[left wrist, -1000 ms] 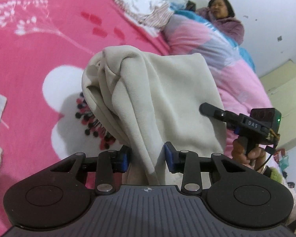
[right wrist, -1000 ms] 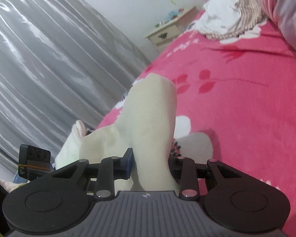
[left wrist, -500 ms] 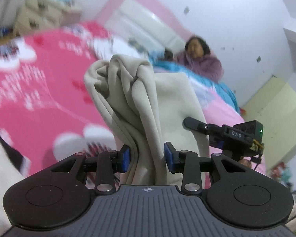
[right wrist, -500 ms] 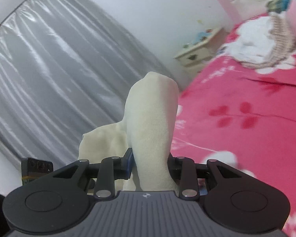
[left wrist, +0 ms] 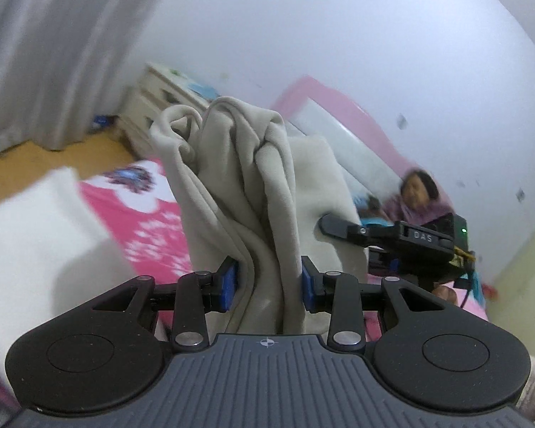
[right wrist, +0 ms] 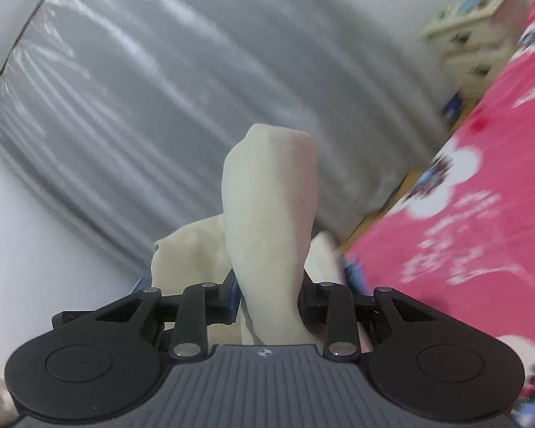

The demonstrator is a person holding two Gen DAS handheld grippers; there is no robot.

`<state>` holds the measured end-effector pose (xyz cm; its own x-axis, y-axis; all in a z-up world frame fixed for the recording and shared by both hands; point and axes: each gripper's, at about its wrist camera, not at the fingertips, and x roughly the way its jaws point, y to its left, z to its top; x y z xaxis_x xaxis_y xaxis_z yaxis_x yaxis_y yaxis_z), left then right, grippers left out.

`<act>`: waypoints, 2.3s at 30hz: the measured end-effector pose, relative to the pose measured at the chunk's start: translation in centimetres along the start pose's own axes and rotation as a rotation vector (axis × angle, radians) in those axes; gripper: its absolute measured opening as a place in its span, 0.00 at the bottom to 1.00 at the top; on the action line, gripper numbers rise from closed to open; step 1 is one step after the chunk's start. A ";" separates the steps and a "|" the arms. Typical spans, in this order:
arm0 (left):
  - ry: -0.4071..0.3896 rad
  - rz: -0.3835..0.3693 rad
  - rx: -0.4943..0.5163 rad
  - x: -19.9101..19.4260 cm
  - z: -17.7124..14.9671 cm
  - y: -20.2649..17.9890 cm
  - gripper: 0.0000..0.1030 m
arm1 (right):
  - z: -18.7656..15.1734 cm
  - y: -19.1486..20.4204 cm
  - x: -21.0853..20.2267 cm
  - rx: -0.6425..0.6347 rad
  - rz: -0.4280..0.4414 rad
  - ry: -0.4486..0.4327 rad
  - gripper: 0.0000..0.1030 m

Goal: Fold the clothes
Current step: 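Lift and carry the hoodie bundle with both grippers toward the plaid shirt stack, then lower the hoodie onto the stack and open both grippers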

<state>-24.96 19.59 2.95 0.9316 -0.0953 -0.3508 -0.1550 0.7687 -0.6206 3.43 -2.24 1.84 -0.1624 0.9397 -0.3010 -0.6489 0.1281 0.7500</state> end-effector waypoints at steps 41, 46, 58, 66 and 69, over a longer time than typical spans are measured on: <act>0.063 0.480 -0.049 -5.9 3.5 7.1 0.52 | -1.6 -4.5 22.8 -0.016 -0.027 0.292 0.45; 0.015 0.468 0.099 0.0 6.1 7.8 0.52 | -2.3 -5.1 23.3 0.028 -0.008 0.232 0.36; 0.070 0.514 0.197 11.1 8.0 13.3 0.56 | -4.3 -7.9 21.3 0.109 -0.021 0.093 0.34; 0.040 0.457 0.171 10.5 8.0 14.8 0.60 | -4.1 -8.6 14.5 0.052 -0.008 0.155 0.61; 0.027 0.439 0.175 10.5 7.9 15.1 0.61 | -5.9 -8.3 14.6 0.031 -0.012 0.215 0.61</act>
<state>-14.87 35.17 -4.55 0.7813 0.2477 -0.5729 -0.4722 0.8348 -0.2831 2.03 8.57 -12.28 -0.3117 0.8490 -0.4267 -0.6291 0.1521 0.7623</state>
